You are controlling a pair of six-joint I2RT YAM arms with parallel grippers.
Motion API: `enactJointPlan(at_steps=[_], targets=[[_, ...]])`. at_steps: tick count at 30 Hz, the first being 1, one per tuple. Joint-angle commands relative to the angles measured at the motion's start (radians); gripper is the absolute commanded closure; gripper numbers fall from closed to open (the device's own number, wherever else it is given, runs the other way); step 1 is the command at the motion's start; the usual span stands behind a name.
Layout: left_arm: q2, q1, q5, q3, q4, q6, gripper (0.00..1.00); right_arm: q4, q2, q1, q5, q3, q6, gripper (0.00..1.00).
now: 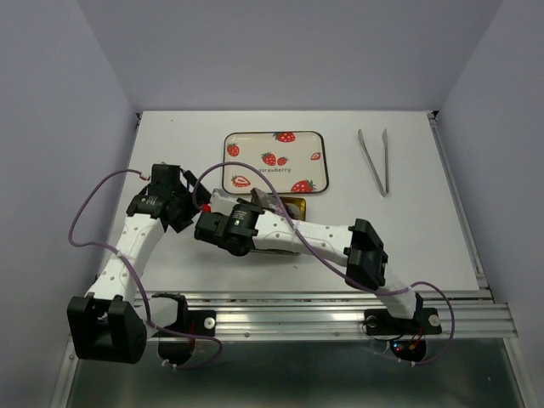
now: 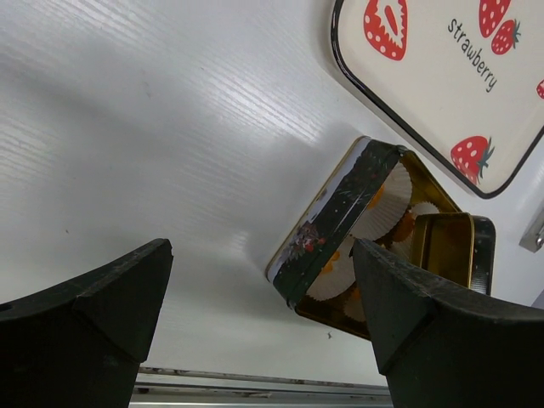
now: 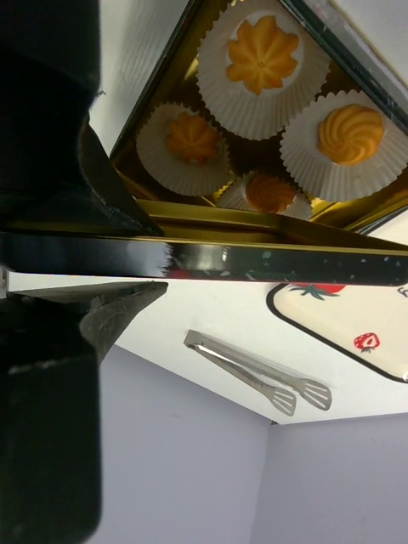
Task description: Pack the cookies
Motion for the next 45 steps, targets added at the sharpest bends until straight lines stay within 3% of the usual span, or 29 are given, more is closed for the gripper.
enactJointPlan(at_steps=[1, 4, 10, 14, 25, 39, 45], targets=[[-0.047, 0.011, -0.030, -0.017, -0.023, 0.025, 0.01, -0.021, 0.018, 0.026, -0.016, 0.071, 0.071, 0.64], [-0.053, 0.012, -0.066, -0.003, -0.041, 0.036, 0.01, -0.042, 0.034, 0.027, -0.073, 0.108, 0.111, 0.53], [-0.047, 0.017, -0.066, 0.000, -0.047, 0.025, 0.01, -0.032, 0.050, 0.027, -0.177, 0.142, 0.180, 0.49], [-0.056, 0.020, -0.066, -0.009, -0.055, 0.023, 0.01, 0.016, 0.050, 0.027, -0.215, 0.121, 0.209, 0.40], [-0.061, 0.020, -0.101, -0.020, -0.069, 0.030, 0.01, 0.143, 0.044, 0.027, -0.278, 0.001, 0.334, 0.42], [-0.108, 0.021, -0.109, -0.086, -0.060, 0.026, 0.01, 0.322, 0.043, 0.027, -0.154, -0.186, 0.383, 0.45], [-0.122, 0.021, -0.112, -0.100, -0.066, 0.033, 0.01, 0.335, 0.052, 0.027, -0.133, -0.199, 0.389, 0.33]])
